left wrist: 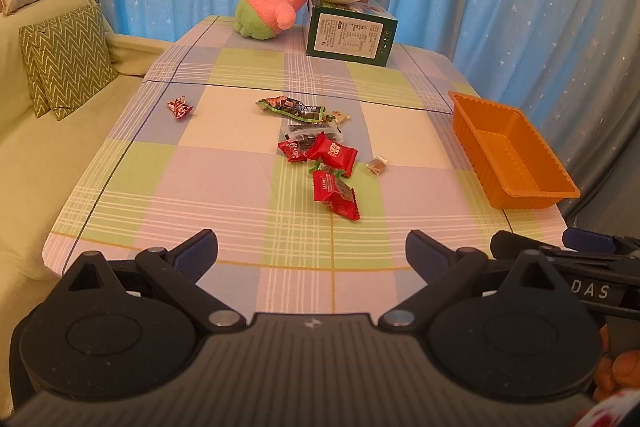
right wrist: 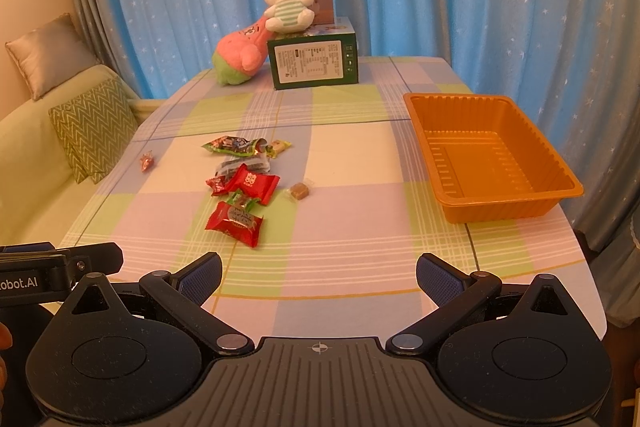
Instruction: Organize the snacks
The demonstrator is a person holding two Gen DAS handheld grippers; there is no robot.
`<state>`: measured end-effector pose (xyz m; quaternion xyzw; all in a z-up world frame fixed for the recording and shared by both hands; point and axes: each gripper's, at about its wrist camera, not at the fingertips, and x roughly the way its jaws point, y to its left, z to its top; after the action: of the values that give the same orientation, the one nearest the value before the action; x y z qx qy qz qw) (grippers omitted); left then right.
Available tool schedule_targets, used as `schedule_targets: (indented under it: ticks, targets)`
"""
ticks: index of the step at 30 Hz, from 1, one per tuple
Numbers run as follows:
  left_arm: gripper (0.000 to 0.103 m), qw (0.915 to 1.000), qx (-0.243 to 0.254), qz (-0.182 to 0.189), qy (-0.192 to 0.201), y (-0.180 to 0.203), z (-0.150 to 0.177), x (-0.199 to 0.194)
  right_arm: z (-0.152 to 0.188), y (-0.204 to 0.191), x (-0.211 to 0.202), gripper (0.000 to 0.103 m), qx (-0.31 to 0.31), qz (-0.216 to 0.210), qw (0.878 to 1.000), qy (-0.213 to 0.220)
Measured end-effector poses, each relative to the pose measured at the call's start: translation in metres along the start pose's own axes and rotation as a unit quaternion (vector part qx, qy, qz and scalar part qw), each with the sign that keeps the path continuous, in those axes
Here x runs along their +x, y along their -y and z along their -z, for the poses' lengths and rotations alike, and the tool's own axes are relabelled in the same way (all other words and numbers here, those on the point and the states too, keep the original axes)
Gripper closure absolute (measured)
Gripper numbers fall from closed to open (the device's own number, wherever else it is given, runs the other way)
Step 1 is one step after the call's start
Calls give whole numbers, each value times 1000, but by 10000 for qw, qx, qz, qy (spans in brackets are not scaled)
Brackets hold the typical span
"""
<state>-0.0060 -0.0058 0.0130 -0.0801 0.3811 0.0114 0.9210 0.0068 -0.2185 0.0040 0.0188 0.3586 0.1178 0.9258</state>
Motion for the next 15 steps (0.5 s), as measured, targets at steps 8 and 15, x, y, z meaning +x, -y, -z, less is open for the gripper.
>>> schedule_targets:
  ticks: [8, 15]
  targets:
    - [3, 10000, -8, 18, -2, 0, 0, 0, 0, 0, 1, 0, 5, -5, 10000, -5]
    - [4, 10000, -74, 47, -13, -11, -2, 4, 1, -5, 8, 0, 20, -41, 10000, -5]
